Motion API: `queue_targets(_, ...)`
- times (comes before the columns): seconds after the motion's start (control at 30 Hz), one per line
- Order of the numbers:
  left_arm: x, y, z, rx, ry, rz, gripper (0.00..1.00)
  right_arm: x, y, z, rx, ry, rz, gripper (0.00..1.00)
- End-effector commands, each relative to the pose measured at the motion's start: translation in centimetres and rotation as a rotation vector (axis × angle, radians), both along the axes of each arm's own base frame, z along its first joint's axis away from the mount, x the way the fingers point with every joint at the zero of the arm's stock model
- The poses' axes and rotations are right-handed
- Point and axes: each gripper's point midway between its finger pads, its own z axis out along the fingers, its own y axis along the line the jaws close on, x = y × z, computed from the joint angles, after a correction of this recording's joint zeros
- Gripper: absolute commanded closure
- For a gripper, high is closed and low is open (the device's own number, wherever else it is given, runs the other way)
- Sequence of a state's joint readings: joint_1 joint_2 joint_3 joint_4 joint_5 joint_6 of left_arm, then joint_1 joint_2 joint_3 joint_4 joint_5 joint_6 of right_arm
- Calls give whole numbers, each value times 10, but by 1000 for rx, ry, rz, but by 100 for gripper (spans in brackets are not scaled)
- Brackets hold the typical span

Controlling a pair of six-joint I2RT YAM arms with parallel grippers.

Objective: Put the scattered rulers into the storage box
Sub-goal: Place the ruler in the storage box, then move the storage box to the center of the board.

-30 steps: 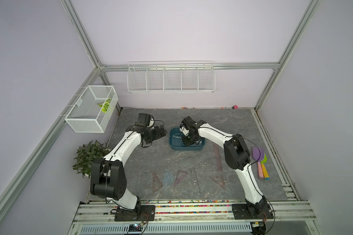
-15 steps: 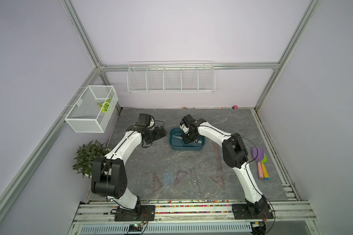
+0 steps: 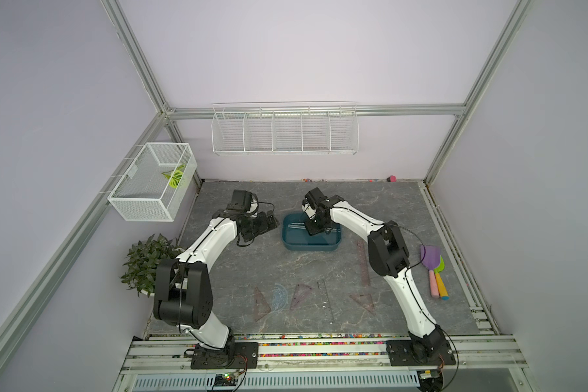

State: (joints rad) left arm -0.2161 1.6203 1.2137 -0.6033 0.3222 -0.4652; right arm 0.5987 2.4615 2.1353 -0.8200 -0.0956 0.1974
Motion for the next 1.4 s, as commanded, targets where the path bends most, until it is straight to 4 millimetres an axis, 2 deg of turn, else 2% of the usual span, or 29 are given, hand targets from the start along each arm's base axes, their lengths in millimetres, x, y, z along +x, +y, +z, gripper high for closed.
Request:
queue_targets(0.0, 8, -2, 5, -7, -21, -7, 1, 9, -6, -11, -27, -12, 0, 92)
queue_targets(0.17, 9, -2, 6, -10, -23, -6, 2, 16, -9, -11, -29, -21, -5, 92)
queue_targets(0.27, 8, -4, 2, -20, -15, -8, 2, 19, -9, 0, -13, -35, -6, 92)
queue_targets(0.37, 6, -7, -1, -43, -1, -11, 3, 17, 0, 32, 51, -59, 6, 92)
queue_targets(0.47, 1, -14, -4, -53, 11, -17, 3, 8, 6, 77, 121, -119, 13, 89)
queue_targets(0.53, -4, -20, -5, -51, 15, -25, 3, -4, 0, 101, 169, -157, -7, 87)
queue_targets(0.6, -10, -28, -7, -62, 28, -32, 4, -18, -12, 116, 192, -190, -33, 85)
queue_targets(0.73, -27, -44, -11, -56, 35, -58, 4, -63, -47, 113, 178, -182, -78, 84)
queue_targets(0.83, -41, -49, -18, -50, 52, -70, 5, -97, -68, 98, 169, -145, -85, 83)
queue_targets(0.93, -53, -55, -27, -53, 65, -83, 5, -125, -77, 82, 198, -104, -83, 81)
queue_targets(1.0, -58, -61, -33, -58, 63, -101, 5, -135, -77, 73, 213, -75, -71, 79)
queue_targets(1.17, -50, -71, -45, -84, 68, -115, 6, -132, -77, 55, 199, -65, -56, 77)
queue_targets(1.37, -20, -79, -45, -75, 33, -105, 6, -108, -69, 47, 206, -67, -59, 76)
